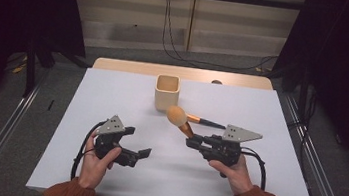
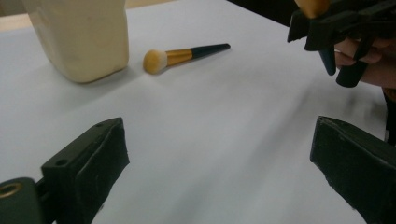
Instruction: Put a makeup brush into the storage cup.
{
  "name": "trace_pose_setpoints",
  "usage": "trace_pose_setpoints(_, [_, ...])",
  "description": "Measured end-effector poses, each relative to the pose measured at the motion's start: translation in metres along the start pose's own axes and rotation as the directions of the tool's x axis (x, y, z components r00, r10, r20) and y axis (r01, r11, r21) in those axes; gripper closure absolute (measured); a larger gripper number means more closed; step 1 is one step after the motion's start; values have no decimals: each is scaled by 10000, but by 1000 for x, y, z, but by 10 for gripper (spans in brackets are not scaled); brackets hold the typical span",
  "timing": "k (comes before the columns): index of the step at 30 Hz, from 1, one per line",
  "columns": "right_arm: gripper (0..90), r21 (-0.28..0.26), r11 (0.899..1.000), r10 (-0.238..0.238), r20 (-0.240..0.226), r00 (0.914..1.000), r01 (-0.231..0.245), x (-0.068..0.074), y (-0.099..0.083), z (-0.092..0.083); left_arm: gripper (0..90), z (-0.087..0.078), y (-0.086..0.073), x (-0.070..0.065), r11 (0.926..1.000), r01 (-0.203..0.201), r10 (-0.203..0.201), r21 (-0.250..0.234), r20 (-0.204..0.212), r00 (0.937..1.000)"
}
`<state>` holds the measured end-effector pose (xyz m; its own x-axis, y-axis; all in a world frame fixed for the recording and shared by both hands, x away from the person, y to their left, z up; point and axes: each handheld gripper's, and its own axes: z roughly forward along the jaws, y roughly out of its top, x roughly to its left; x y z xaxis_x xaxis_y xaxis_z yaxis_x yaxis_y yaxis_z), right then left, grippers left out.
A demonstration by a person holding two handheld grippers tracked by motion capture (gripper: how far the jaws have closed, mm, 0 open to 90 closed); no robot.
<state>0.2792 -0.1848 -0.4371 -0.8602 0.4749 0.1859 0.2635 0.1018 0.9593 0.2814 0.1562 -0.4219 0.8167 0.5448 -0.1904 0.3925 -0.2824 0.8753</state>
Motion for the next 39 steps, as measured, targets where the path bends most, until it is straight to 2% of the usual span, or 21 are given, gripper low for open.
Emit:
trace_pose_setpoints(1, [749, -67, 10000, 63, -69, 10000, -64, 1, 0, 0, 51, 1, 2, -1, 9997, -104, 109, -219, 243, 9996])
trace_pose_setpoints(3, [749, -191, 9998, 48, -151, 9999, -51, 1, 2, -2, 52, 3, 2, -2, 9970, -360, 375, -687, 198, 9991])
trace_pose_setpoints(5, [749, -289, 9996, 47, -220, 9997, -53, 2, 4, -4, 58, 6, 5, -3, 9961, -240, 255, -845, 167, 9995])
trace_pose_setpoints(7, [749, -341, 9994, 58, -219, 9997, -65, 2, 4, -5, 59, 9, 6, -4, 9953, 65, 14, -970, 811, 9967])
trace_pose_setpoints(9, [749, -373, 9993, -15, -231, 9997, 6, 2, 5, -5, 59, 12, 8, -6, 9937, 327, -207, -1074, 1111, 9936])
trace_pose_setpoints(12, [749, -344, 9994, -85, -321, 9994, 73, 2, 4, -5, 56, 17, 13, -11, 9915, 458, -249, -1221, 1677, 9855])
trace_pose_setpoints(14, [749, -301, 9995, -120, -370, 9992, 108, 3, 4, -4, 54, 21, 16, -15, 9910, 255, -59, -1316, 1475, 9891])
trace_pose_setpoints(17, [749, -280, 9995, -161, -392, 9991, 150, 3, 3, -4, 51, 27, 20, -18, 9903, 259, -52, -1364, 1500, 9887])
trace_pose_setpoints(20, [749, -267, 9994, -209, -458, 9987, 197, 3, 3, -3, 51, 31, 23, -20, 9921, 23, 169, -1258, 1513, 9883])
trace_pose_setpoints(22, [748, -223, 9995, -221, -501, 9985, 210, 3, 3, -3, 45, 34, 24, -24, 9909, -170, 351, -1333, 1347, 9903])
trace_pose_setpoints(24, [748, -193, 9996, -228, -556, 9982, 218, 3, 3, -2, 43, 35, 24, -25, 9881, -230, 493, -1519, 1718, 9839])
trace_pose_setpoints(27, [749, -193, 9995, -271, -590, 9979, 260, 4, 3, -2, 28, 39, 26, -26, 9873, -160, 449, -1579, 1811, 9824])
trace_pose_setpoints(29, [748, -203, 9994, -297, -626, 9976, 285, 4, 3, -2, 32, 41, 27, -26, 9857, -161, 511, -1675, 2068, 9770])
trace_pose_setpoints(31, [748, -199, 9993, -315, -649, 9974, 302, 4, 4, -2, 31, 43, 30, -27, 9847, -133, 467, -1739, 1894, 9808])
trace_pose_setpoints(32, [748, -195, 9993, -334, -649, 9973, 322, 5, 4, -2, 26, 44, 30, -27, 9850, -93, 429, -1722, 1923, 9804])
trace_pose_setpoints(36, [748, -198, 9992, -369, -693, 9969, 356, 5, 3, -1, 39, 49, 33, -29, 9834, -303, 600, -1787, 1630, 9848])
trace_pose_setpoints(39, [749, -214, 9991, -391, -705, 9967, 377, 6, 4, -1, 89, 52, 36, -31, 9808, -455, 750, -1898, 1515, 9856])
